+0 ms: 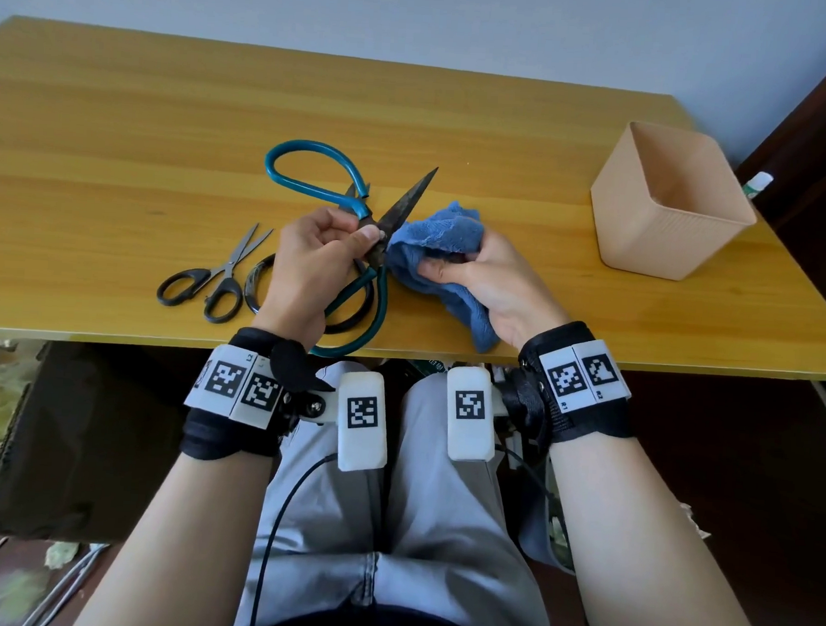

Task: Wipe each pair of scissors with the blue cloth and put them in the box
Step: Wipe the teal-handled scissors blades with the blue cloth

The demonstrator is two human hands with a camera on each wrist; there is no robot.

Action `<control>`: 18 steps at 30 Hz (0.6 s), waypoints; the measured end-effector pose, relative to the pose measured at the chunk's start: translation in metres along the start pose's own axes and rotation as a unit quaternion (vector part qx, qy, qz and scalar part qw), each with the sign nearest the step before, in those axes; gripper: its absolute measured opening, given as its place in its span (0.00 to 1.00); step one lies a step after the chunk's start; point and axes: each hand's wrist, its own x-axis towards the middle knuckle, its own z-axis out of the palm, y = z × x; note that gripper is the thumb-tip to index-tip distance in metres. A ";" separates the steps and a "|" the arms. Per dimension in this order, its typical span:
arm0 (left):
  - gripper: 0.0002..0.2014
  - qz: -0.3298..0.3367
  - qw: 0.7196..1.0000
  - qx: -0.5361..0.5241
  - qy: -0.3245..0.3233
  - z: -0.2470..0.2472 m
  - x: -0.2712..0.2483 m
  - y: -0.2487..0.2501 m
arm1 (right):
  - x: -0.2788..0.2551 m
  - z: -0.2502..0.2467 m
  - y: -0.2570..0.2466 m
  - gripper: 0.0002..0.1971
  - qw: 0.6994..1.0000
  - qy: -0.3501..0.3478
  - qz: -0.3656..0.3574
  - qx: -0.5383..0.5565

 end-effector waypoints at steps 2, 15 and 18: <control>0.06 -0.001 1.000 -0.001 0.002 -0.001 0.000 0.001 | 0.000 -0.001 0.001 0.19 1.000 0.007 0.005 0.013; 0.05 -0.013 1.000 -0.009 0.021 -0.006 -0.007 0.009 | 0.003 -0.003 -0.006 0.23 0.990 0.124 0.008 0.071; 0.05 -0.023 0.999 -0.027 0.039 -0.012 -0.001 0.007 | 0.009 -0.010 -0.009 0.22 0.964 0.213 0.014 0.160</control>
